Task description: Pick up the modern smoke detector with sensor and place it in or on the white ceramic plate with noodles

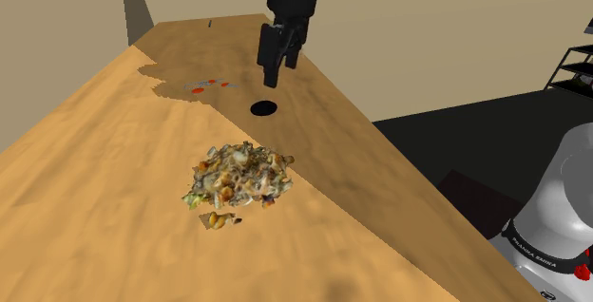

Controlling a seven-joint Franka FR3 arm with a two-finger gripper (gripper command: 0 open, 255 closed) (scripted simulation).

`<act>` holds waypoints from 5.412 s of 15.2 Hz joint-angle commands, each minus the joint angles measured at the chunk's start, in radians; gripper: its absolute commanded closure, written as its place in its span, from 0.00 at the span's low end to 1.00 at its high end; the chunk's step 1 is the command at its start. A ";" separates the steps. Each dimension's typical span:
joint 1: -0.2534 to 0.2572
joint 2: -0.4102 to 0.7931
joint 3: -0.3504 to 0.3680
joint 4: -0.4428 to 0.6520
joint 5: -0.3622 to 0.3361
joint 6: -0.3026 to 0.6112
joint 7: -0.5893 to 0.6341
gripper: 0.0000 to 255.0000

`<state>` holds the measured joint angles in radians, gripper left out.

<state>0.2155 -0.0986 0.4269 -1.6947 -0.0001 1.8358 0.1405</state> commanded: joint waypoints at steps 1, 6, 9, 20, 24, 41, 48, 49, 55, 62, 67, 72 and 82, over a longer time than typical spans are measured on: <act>0.021 0.052 0.032 0.067 -0.042 -0.004 0.023 0.00; 0.056 0.134 0.069 0.147 -0.111 0.004 0.054 0.00; 0.055 0.139 0.068 0.113 -0.114 0.043 0.056 0.00; 0.054 0.145 0.067 0.086 -0.118 0.075 0.059 1.00; 0.054 0.145 0.067 0.086 -0.118 0.075 0.059 1.00; 0.018 0.095 0.042 -0.008 0.021 0.055 -0.231 0.00; 0.018 0.096 0.042 -0.007 0.021 0.054 -0.231 0.00; 0.018 0.096 0.042 -0.007 0.021 0.054 -0.231 0.00; 0.018 0.097 0.042 -0.003 0.020 0.051 -0.230 1.00; 0.019 0.102 0.042 0.040 0.017 0.013 -0.228 1.00; 0.021 0.118 0.045 0.125 0.009 -0.058 -0.222 1.00; 0.026 0.142 0.049 0.221 -0.004 -0.133 -0.213 1.00; 0.089 0.175 0.097 0.333 -0.043 -0.216 -0.106 1.00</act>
<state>0.2937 0.0808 0.5150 -1.3574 -0.0409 1.6198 0.0123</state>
